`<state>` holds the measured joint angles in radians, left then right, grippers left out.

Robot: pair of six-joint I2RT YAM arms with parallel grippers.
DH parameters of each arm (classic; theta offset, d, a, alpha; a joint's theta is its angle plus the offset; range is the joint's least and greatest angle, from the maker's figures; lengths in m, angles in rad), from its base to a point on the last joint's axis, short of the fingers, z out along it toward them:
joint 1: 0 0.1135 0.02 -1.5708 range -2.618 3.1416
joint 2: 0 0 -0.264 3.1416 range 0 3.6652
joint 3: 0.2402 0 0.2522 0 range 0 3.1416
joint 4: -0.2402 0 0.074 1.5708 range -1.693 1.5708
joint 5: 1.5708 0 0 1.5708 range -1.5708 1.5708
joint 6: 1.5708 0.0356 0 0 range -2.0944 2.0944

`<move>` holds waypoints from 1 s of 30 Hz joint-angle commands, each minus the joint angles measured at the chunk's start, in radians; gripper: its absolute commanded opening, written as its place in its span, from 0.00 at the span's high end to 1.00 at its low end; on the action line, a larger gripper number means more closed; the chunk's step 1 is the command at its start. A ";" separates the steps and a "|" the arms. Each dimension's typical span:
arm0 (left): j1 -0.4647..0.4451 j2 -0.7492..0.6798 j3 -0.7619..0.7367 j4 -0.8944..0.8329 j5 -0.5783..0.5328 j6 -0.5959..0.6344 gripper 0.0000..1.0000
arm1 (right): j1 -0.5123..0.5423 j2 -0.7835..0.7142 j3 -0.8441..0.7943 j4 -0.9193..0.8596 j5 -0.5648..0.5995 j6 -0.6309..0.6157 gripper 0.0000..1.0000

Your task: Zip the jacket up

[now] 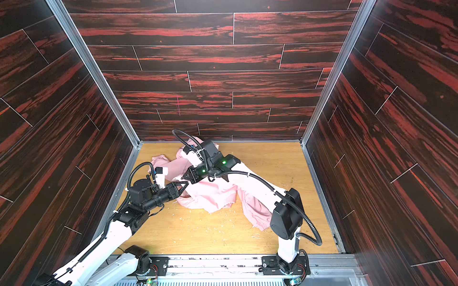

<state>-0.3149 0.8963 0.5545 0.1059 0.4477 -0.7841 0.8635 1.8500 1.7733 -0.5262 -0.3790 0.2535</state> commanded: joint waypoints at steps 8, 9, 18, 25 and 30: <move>-0.003 -0.026 0.030 0.035 -0.046 0.022 0.91 | -0.003 0.040 0.020 -0.023 -0.013 -0.008 1.00; -0.003 -0.029 0.029 0.035 -0.049 0.018 0.96 | -0.002 0.040 0.019 -0.023 -0.010 -0.008 1.00; -0.003 -0.107 0.007 -0.017 -0.069 0.022 1.00 | -0.013 0.068 -0.039 0.012 0.240 -0.001 1.00; -0.003 -0.195 -0.031 -0.049 -0.112 0.015 1.00 | -0.040 0.074 -0.070 0.059 0.255 0.034 1.00; -0.001 -0.145 -0.021 -0.068 -0.109 0.009 0.89 | -0.035 0.062 -0.055 0.051 0.206 0.033 1.00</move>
<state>-0.3199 0.7349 0.5251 0.0376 0.3542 -0.7746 0.8337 1.8935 1.7115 -0.4698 -0.1787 0.2813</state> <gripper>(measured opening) 0.084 0.048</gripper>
